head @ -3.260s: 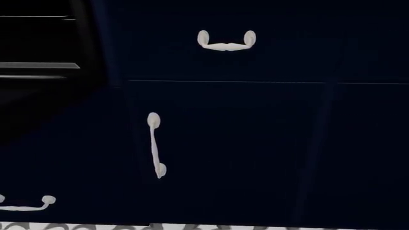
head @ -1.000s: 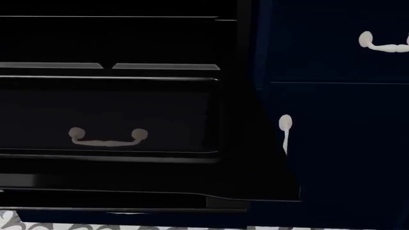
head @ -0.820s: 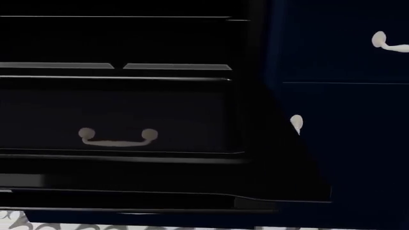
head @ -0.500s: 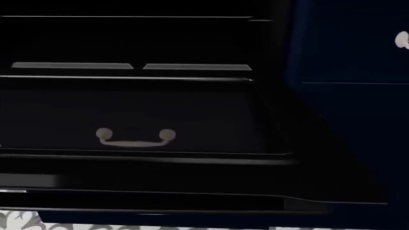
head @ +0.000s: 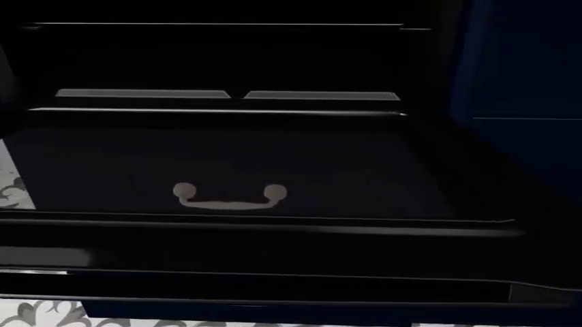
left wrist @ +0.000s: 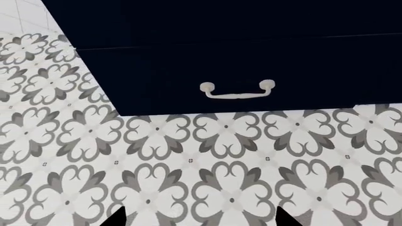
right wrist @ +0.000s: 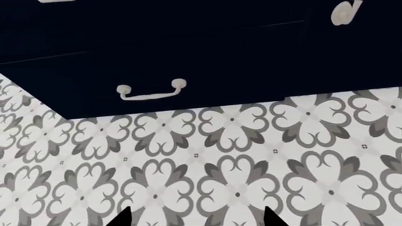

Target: Close the oven door

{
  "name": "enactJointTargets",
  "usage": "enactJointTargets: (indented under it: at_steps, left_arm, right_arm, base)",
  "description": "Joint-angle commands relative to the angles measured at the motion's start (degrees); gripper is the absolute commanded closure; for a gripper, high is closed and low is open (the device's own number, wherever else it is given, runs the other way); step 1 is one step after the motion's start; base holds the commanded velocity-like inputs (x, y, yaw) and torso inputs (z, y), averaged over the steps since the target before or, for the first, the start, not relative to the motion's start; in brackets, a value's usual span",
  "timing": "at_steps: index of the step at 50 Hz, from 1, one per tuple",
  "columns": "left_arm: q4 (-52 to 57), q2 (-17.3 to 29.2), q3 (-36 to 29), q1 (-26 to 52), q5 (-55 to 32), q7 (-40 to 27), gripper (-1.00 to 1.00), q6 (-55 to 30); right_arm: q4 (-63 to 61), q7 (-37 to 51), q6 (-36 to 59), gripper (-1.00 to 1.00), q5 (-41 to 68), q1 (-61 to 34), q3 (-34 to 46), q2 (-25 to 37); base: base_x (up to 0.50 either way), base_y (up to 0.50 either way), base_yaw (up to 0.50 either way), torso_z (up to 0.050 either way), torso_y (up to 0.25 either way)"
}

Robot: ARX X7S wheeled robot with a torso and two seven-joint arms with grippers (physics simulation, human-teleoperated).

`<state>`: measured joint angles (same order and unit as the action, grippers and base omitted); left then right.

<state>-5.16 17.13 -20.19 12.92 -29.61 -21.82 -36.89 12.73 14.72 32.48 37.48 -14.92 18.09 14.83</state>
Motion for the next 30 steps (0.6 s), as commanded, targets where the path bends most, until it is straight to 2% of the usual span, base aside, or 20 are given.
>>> enactJointTargets:
  at_steps: [1, 12, 30]
  left_arm:
    - [-0.1, 0.0, -0.1, -0.1, -0.1, 0.0, -1.0, 0.4]
    - [0.2, 0.1, 0.0, -0.1, -0.4, -0.2, -1.0, 0.4]
    - [0.0, 0.3, -0.4, 0.1, -0.5, -0.4, -1.0, 0.2]
  right_arm:
    - [-0.2, 0.1, -0.2, -1.0, 0.2, 0.1, 0.1, 0.1]
    - [-0.3, 0.1, -0.5, -1.0, 0.5, 0.2, 0.0, 0.2]
    - [0.0, 0.0, -0.8, -1.0, 0.6, 0.0, 0.3, 0.2]
  base:
    - [0.0, 0.19, 0.0, 0.0, 0.0]
    - [0.04, 0.08, 0.0, 0.0, 0.0]
    - [0.2, 0.02, 0.0, 0.0, 0.0]
